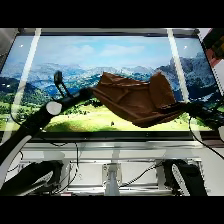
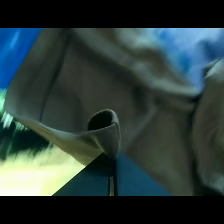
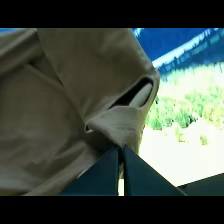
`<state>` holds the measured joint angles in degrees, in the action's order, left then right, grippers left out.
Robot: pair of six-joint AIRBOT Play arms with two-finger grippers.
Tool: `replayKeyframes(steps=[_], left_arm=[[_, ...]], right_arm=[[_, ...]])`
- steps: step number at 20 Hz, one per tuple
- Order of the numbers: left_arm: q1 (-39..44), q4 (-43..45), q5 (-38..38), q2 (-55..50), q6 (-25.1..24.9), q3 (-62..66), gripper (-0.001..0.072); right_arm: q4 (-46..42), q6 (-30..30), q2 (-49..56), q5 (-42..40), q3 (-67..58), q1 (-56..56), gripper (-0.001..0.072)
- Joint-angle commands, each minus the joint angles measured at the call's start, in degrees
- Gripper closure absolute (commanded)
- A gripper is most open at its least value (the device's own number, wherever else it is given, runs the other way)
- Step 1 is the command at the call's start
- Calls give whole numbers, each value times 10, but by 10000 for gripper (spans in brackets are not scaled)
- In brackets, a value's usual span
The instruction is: Fold the clothes and pants, and hang the long-sleeved shirts on hangers.
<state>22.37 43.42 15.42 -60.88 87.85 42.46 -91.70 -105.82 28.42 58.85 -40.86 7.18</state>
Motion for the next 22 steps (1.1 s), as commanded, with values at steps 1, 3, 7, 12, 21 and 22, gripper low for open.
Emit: replayKeyframes(steps=[1,3,7,12,21,22], left_arm=[[-41,1,-3,33,-101,122,693],[-74,2,-3,68,-127,174,694],[-112,70,-3,164,-138,227,694],[-124,177,-3,299,-137,229,695],[-227,198,92,461,-90,229,695],[-235,198,125,464,-80,229,695]], right_arm=[[3,21,0,-32,-63,0,700],[0,21,0,-62,-121,0,700],[0,69,1,-72,-221,0,701],[-3,157,1,35,-329,0,701],[16,185,0,181,-541,0,701],[34,185,0,172,-553,0,701]])
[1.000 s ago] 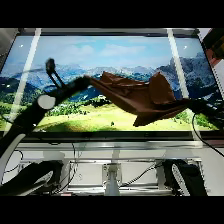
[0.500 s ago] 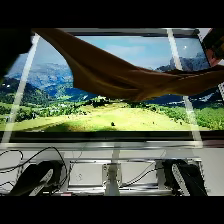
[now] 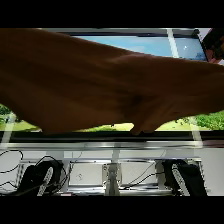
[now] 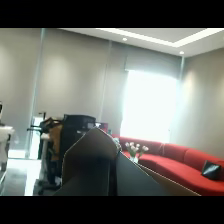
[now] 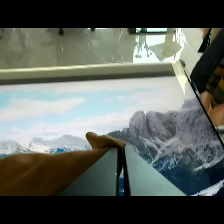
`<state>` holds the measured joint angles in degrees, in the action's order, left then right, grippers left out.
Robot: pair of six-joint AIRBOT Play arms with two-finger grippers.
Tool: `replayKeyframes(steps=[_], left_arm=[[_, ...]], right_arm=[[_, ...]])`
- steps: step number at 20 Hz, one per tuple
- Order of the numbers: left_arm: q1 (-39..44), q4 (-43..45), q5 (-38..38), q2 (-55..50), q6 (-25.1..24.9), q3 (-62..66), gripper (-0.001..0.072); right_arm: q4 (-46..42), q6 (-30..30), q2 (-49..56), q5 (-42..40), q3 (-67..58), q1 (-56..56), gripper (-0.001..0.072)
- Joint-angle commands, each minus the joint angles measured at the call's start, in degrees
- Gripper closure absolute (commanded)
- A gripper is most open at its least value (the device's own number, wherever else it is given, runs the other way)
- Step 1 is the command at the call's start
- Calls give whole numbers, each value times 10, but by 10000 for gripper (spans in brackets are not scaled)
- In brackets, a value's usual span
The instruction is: Fold the clothes and pants, and hang the long-sleeved shirts on hangers.
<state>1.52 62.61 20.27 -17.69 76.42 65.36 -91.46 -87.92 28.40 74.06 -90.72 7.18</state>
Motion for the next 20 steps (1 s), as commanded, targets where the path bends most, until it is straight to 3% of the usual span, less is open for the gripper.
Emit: replayKeyframes(steps=[1,4,7,10,15,20], left_arm=[[-34,7,107,31,45,0,696],[-57,35,160,1,93,-3,695],[-64,34,214,-79,148,-12,695],[-57,20,243,-209,158,-16,694],[-21,8,117,-409,157,-16,694],[19,8,-89,-522,158,-16,693]], right_arm=[[49,6,1,8,-57,0,701],[89,3,34,16,-56,0,701],[123,4,117,83,-56,0,700],[122,4,234,134,-56,0,700],[169,3,440,92,-56,0,700],[260,3,578,-70,-56,0,700]])
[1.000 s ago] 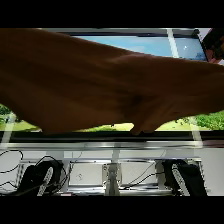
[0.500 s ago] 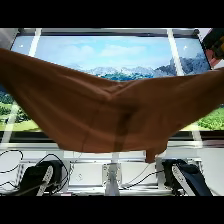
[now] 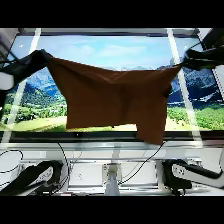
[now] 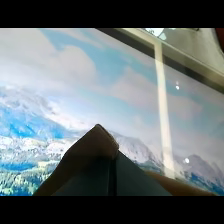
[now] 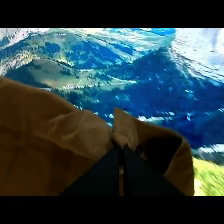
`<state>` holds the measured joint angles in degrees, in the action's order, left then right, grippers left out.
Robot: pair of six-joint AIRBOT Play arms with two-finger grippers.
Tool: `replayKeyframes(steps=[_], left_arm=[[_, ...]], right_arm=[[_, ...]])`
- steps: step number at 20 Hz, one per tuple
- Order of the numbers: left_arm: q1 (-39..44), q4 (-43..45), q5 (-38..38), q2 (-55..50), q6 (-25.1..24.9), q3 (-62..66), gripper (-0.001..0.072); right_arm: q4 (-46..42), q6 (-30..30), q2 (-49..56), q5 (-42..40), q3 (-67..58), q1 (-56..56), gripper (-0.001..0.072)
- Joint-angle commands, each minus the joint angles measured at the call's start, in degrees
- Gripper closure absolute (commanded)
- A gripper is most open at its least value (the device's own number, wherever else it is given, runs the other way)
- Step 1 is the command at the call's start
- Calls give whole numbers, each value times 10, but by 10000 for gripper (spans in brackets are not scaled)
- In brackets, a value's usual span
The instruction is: Fold the clothes and pants, and hang the long-sleeved shirts on hangers.
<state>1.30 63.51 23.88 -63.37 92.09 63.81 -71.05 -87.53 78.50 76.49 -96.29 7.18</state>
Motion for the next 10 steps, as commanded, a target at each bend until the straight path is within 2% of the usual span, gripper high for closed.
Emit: replayKeyframes(steps=[1,3,6,7,8,9,10], left_arm=[[29,-1,-154,-81,1,0,693],[41,-1,-186,-113,1,0,693],[52,-1,-187,-159,1,0,676],[56,-1,-184,-176,1,0,513],[61,-1,-179,-191,1,0,197],[66,-1,-172,-203,1,0,-13],[69,-1,-159,-208,1,0,-5]], right_arm=[[65,-3,97,-134,-1,0,699],[72,-5,124,-200,-1,-1,699],[74,-5,149,-268,-1,-7,699],[71,-4,155,-287,-1,-8,699],[68,-4,160,-299,-1,-9,698],[63,-4,163,-303,-1,-9,686],[55,-3,164,-306,-1,-9,589]])
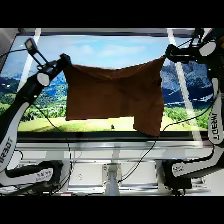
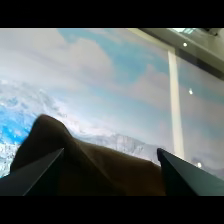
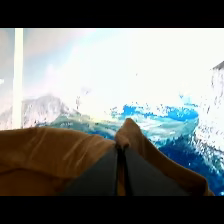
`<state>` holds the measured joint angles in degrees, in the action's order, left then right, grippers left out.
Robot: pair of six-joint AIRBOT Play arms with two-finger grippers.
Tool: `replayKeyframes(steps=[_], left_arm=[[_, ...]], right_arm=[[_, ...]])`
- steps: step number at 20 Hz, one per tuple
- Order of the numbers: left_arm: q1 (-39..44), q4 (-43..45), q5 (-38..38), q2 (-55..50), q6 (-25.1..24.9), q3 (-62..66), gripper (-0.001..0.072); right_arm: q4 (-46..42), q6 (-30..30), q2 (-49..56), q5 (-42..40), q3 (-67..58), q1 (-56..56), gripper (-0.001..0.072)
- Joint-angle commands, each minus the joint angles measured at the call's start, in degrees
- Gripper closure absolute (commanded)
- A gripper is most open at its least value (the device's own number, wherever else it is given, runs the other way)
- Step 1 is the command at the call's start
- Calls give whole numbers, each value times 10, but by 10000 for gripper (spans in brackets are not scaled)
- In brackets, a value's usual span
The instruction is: Fold the clothes and pants, and hang the long-sleeved shirts on hangers.
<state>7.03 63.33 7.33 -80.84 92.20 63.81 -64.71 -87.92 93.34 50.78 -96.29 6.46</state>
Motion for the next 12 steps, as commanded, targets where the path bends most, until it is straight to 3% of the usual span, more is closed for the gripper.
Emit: replayKeyframes(steps=[1,2,6,7,10,12], left_arm=[[12,1,16,-33,0,0,-5],[10,1,20,-28,0,0,-4],[-36,35,88,45,-1,0,6],[-51,63,115,72,-1,0,7],[-94,136,193,161,-1,0,7],[-113,158,221,204,0,0,8]], right_arm=[[-24,2,14,-52,-1,-1,408],[-45,2,10,-49,-3,2,302],[-186,7,-28,61,-20,59,310],[-197,16,-37,102,-20,87,345],[-160,74,-40,259,-8,187,345],[-84,133,-40,351,35,248,346]])
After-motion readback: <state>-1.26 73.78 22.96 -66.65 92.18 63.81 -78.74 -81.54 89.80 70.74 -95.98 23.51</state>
